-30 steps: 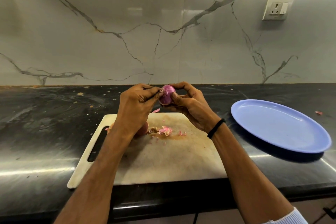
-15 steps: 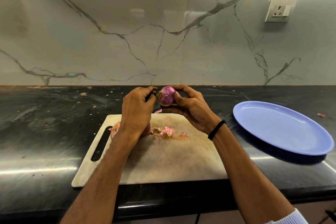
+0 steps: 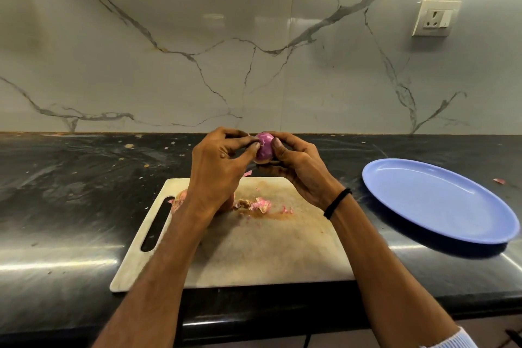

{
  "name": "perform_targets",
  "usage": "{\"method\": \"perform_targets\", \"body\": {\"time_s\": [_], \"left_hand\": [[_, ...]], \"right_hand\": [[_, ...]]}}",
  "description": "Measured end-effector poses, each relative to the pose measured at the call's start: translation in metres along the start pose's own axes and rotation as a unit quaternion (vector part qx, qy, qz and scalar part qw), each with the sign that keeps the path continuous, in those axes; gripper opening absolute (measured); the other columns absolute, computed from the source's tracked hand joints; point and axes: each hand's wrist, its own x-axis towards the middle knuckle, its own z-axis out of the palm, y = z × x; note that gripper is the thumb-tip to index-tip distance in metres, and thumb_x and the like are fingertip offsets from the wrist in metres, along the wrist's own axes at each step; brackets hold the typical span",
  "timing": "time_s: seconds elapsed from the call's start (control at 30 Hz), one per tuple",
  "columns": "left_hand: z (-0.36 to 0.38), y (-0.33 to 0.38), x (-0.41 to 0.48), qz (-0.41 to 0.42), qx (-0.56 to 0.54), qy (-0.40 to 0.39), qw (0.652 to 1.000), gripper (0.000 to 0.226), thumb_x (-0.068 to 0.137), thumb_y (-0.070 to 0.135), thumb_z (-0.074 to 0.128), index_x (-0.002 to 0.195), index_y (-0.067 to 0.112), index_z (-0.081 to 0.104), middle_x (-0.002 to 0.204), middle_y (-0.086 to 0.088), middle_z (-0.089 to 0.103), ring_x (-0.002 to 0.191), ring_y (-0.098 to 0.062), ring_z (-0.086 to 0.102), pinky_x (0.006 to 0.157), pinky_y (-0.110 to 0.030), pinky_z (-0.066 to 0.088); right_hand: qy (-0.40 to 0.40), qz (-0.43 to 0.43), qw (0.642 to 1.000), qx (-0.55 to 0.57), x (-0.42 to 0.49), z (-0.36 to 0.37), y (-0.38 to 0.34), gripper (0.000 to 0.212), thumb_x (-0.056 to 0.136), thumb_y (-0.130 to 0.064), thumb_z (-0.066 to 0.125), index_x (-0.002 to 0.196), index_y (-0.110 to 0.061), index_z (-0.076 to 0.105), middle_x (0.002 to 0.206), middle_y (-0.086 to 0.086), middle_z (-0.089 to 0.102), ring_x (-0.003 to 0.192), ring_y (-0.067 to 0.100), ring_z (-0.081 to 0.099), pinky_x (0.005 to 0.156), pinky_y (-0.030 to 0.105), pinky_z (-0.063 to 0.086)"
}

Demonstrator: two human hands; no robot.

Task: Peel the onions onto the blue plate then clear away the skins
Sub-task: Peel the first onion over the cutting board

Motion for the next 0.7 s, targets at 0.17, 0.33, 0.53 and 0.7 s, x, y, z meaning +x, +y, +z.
{"method": "perform_targets", "body": {"time_s": [0.17,0.33,0.53,0.7], "left_hand": [[0.0055,-0.0065,0.0005,0.048,0.055,-0.014,0.997,0.029,0.084,0.019,0.078,0.11,0.006,0.074,0.103,-0.011,0.069,0.096,-0.018,0.06,0.083,-0.019,0.049],[0.0076,-0.0079,-0.0008,0.066,0.088,-0.017,0.994,0.027,0.083,0.017,0.078,0.105,0.002,0.074,0.099,-0.015,0.069,0.092,-0.02,0.058,0.082,-0.023,0.046],[0.01,-0.0063,-0.002,0.042,0.097,-0.048,0.993,0.02,0.082,0.014,0.078,0.097,0.002,0.07,0.092,-0.014,0.068,0.086,-0.017,0.052,0.076,-0.03,0.045],[0.0029,-0.0032,-0.0018,-0.021,0.072,-0.05,0.996,0.018,0.089,0.015,0.07,0.104,0.005,0.068,0.099,-0.01,0.067,0.092,-0.02,0.061,0.086,-0.035,0.055]], "right_hand": [[0.003,0.002,1.0,-0.011,0.0009,0.0002,0.0009,0.05,0.086,-0.026,0.062,0.13,-0.003,0.057,0.124,0.018,0.064,0.106,0.034,0.068,0.087,0.042,0.059],[0.01,0.0,1.0,-0.029,0.0007,0.0005,0.0015,0.04,0.093,-0.021,0.06,0.129,-0.002,0.058,0.119,0.014,0.067,0.104,0.032,0.069,0.086,0.041,0.059],[0.001,-0.013,0.998,-0.06,-0.0008,0.0015,0.0025,0.024,0.098,-0.012,0.056,0.12,-0.009,0.063,0.109,0.006,0.07,0.097,0.027,0.071,0.084,0.04,0.06],[-0.02,-0.004,0.999,-0.044,-0.0013,0.0041,0.0019,0.03,0.093,-0.018,0.059,0.122,-0.009,0.063,0.119,0.012,0.066,0.104,0.033,0.069,0.089,0.048,0.058]]}}
